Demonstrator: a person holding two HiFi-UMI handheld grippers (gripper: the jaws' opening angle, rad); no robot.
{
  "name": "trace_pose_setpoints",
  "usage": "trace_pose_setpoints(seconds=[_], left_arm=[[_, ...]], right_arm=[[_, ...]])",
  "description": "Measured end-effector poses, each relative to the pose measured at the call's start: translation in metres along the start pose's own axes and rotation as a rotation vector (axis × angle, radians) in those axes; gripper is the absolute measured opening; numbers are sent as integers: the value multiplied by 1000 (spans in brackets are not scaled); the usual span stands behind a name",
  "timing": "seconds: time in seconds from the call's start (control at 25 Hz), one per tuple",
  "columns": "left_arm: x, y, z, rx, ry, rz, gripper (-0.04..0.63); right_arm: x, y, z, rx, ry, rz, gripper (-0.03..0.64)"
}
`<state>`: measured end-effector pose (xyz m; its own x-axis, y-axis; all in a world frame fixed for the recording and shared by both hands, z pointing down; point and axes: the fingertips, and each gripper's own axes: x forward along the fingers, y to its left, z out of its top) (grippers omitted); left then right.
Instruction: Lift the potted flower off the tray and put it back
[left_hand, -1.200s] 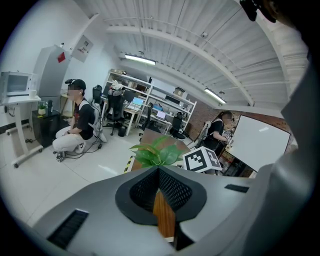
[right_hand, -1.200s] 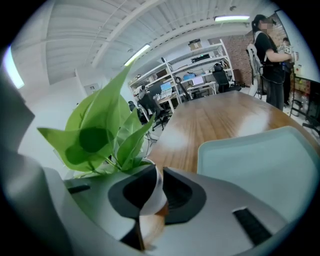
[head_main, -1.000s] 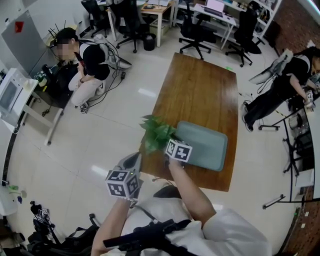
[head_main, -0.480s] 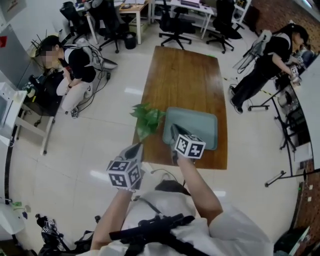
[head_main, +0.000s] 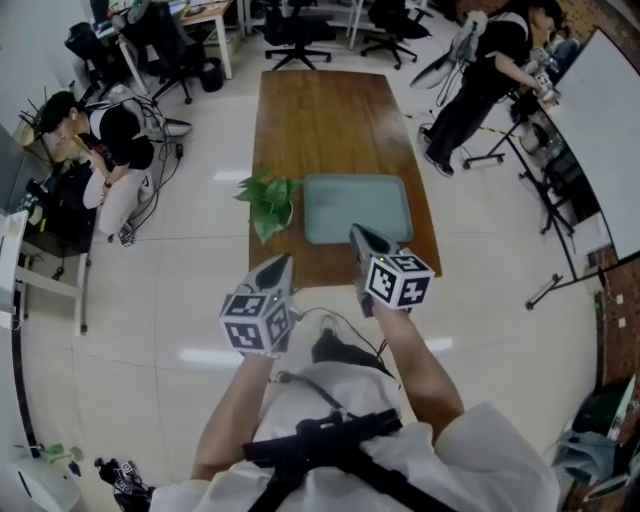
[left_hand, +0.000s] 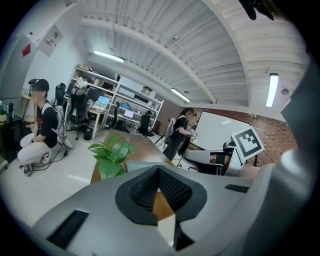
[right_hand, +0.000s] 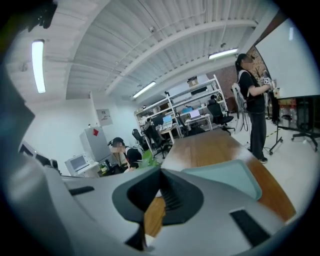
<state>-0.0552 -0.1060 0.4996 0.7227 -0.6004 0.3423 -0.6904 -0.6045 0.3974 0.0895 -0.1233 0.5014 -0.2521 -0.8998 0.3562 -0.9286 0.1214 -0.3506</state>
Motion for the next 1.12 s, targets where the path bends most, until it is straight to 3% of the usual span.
trace_pose_setpoints(seconds=[0.16, 0.44, 0.6, 1.12], left_arm=[[-6, -18, -11, 28, 26, -55, 0], [-12, -44, -31, 48, 68, -125, 2], [-14, -54, -37, 40, 75, -154, 2], [-13, -26, -17, -7, 21, -92, 2]], right_arm=[[-39, 6, -11, 27, -41, -30, 0], [-82, 9, -66, 88, -30, -126, 0], [-89, 11, -64, 84, -43, -132, 0], [-49, 22, -48, 69, -21, -51, 0]])
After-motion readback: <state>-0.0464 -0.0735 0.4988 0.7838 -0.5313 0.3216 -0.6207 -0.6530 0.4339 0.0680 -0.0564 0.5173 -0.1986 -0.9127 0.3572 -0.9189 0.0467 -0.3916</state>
